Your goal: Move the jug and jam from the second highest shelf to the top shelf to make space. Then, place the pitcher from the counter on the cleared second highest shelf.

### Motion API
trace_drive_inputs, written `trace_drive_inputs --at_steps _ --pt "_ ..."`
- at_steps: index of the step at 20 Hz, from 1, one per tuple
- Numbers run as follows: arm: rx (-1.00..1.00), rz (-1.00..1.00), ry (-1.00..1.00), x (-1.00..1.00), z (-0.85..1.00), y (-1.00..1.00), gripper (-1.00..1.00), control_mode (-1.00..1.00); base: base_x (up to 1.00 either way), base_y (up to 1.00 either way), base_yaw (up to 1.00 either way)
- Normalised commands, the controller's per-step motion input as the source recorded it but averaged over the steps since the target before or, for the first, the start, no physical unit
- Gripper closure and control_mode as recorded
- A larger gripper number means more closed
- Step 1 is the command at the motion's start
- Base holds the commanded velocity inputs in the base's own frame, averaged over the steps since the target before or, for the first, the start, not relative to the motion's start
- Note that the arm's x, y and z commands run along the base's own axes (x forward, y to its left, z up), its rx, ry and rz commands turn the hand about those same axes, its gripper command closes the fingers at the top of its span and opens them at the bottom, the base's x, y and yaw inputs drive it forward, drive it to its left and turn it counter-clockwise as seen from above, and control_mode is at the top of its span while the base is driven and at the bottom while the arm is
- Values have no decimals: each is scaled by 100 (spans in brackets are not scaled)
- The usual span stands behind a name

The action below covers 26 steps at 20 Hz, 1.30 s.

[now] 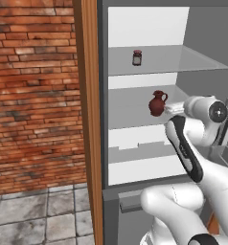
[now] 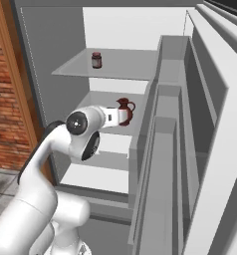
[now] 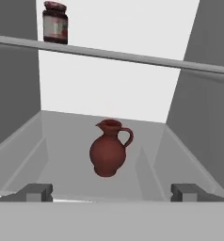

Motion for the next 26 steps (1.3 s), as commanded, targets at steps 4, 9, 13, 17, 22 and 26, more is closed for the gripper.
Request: trace_drive_inputs --at_steps 4,9,13,17,22,26 --pt "5 0 0 32 -2 0 -100 -100 0 0 0" --pt "4 0 0 35 0 -6 -100 -100 0 0 0" --pt "1 0 2 29 0 -2 -100 -100 0 0 0" --pt "0 0 6 25 -4 0 -100 -100 0 0 0" --pt "0 0 12 9 -2 -3 -100 -100 0 0 0" --pt "0 0 6 10 -12 -6 -100 -100 0 0 0"
